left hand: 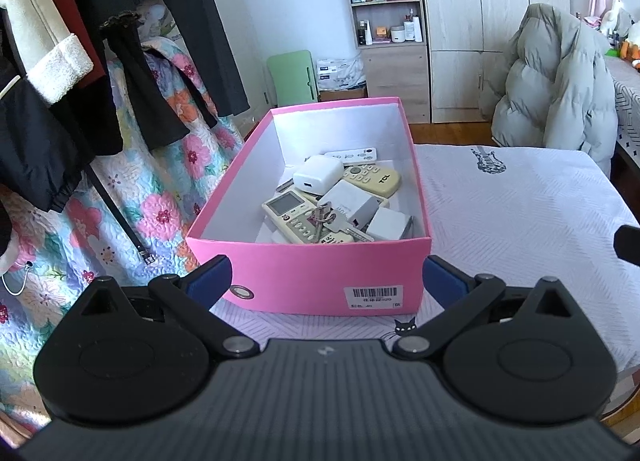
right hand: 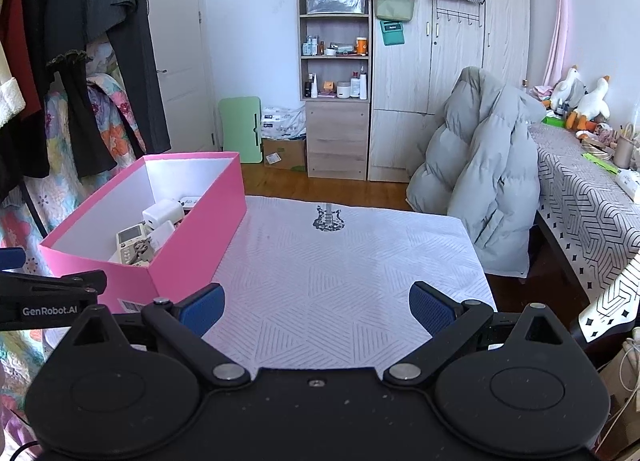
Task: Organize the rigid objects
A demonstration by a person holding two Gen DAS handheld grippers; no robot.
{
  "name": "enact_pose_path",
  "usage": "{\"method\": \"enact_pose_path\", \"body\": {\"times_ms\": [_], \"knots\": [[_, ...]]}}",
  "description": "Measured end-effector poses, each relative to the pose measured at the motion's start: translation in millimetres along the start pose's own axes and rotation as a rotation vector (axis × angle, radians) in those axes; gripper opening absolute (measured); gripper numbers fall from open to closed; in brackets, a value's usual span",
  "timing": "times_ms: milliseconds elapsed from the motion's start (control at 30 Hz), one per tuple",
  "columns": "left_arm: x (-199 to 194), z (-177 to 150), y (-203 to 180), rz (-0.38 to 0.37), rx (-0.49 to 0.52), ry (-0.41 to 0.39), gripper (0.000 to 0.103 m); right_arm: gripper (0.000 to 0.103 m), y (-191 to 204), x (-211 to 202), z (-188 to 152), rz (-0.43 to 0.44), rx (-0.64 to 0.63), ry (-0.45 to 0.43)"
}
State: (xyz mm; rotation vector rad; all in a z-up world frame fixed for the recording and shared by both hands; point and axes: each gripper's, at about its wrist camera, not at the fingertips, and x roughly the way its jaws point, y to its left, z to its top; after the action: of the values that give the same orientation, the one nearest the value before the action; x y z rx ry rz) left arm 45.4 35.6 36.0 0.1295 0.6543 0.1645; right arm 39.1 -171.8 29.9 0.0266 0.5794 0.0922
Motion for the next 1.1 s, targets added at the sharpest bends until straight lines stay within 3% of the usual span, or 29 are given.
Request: {"method": "enact_pose_path", "body": {"times_ms": [667, 1100], "knots": [[-0.5, -1.3, 3.3, -0.042, -0.020, 0.036, 0.103, 0.100, -3.2, -5.0, -3.1, -0.005, 0.011, -0.002], [-1.8, -5.2, -1.1, -0.030, 0.005, 0.020, 0.103, 0.100, -5.0, -3.6, -2.7, -0.009, 0.011, 0.006]]}}
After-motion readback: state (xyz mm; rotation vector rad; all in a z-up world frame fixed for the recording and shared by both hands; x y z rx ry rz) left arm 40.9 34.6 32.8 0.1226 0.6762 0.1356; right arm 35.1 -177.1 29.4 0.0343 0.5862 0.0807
